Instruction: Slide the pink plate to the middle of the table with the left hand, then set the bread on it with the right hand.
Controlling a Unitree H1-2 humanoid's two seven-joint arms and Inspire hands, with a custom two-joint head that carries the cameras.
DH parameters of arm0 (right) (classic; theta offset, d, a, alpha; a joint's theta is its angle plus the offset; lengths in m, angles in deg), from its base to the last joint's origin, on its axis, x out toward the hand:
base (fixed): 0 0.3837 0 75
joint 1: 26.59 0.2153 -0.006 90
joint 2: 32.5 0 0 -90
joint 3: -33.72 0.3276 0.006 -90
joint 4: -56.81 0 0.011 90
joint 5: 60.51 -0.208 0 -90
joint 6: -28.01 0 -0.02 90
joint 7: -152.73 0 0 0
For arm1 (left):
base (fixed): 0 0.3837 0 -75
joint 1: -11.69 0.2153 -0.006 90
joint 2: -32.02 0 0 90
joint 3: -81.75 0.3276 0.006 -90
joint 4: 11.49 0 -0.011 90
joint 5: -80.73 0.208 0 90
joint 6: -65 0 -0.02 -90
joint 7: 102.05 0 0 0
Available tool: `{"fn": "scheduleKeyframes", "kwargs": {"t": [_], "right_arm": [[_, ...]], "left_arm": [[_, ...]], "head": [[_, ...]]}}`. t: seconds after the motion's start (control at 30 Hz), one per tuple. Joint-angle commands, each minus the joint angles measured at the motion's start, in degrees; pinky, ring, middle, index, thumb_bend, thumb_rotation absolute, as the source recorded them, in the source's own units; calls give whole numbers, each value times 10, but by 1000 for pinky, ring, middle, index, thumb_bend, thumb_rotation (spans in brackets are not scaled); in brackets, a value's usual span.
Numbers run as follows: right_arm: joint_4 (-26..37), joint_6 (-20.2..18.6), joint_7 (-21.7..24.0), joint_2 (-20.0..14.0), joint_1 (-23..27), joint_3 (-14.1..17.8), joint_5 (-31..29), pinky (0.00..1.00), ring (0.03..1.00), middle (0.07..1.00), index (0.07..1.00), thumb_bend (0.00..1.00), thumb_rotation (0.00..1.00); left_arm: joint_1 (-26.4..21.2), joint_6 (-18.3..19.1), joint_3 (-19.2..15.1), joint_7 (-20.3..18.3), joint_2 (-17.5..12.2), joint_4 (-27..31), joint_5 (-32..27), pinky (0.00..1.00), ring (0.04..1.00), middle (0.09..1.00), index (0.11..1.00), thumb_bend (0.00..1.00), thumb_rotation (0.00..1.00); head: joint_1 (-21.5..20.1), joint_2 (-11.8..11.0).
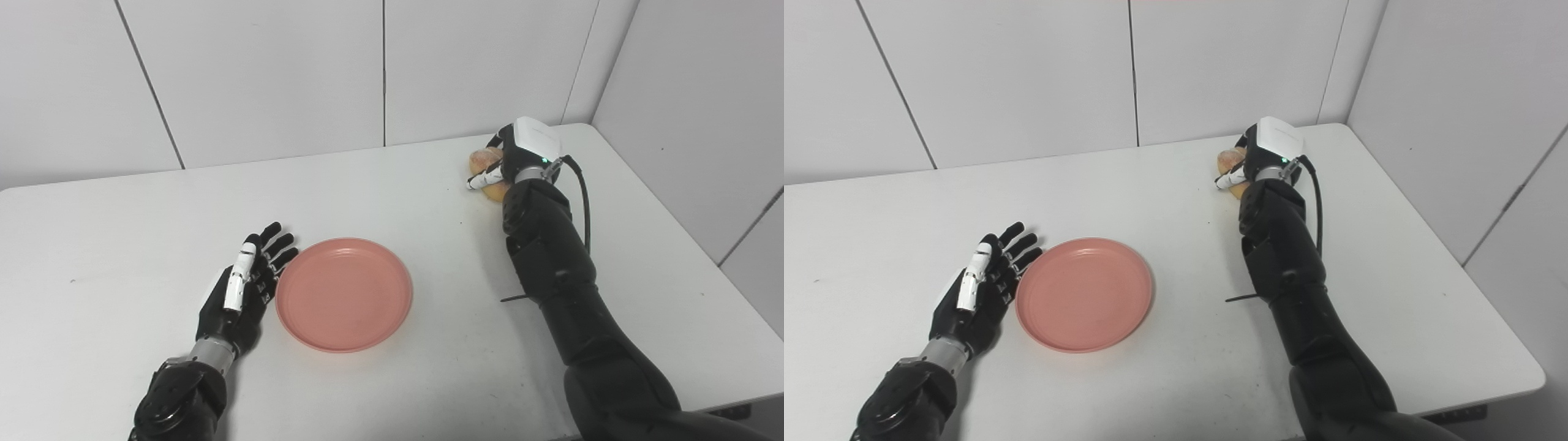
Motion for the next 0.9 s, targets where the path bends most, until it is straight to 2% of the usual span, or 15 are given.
{"fn": "scheduleKeyframes", "kwargs": {"t": [0.0,0.13,0.3,0.4,0.53,0.77,0.87], "right_arm": [[46,4,9,-8,17,-2,7,262,352,434,516,524,1],[106,4,40,6,9,-4,28,229,314,416,529,519,3],[172,4,87,8,2,-38,28,248,328,420,528,519,2],[206,4,119,28,-1,-46,39,271,351,432,523,521,3],[256,4,162,58,-12,-74,57,274,352,443,523,521,3],[296,5,169,88,-38,-125,34,297,379,446,518,524,0],[300,9,163,94,-52,-147,21,306,389,453,513,525,0]], "left_arm": [[2,21,6,2,2,-7,2,899,894,906,902,351,1000],[1,18,7,2,4,-12,3,898,894,906,903,352,1000],[1,12,10,6,10,-15,7,894,892,903,900,345,1000],[0,11,13,9,12,-14,10,891,891,901,898,344,1000],[0,3,17,13,17,-19,15,875,880,891,893,341,1000],[-2,0,27,28,25,-20,32,863,877,889,891,354,1000],[-4,-9,32,34,30,-26,39,865,878,890,891,355,1000]], "head": [[2,1],[11,1],[23,1],[27,1],[49,3],[79,5],[108,9]]}}
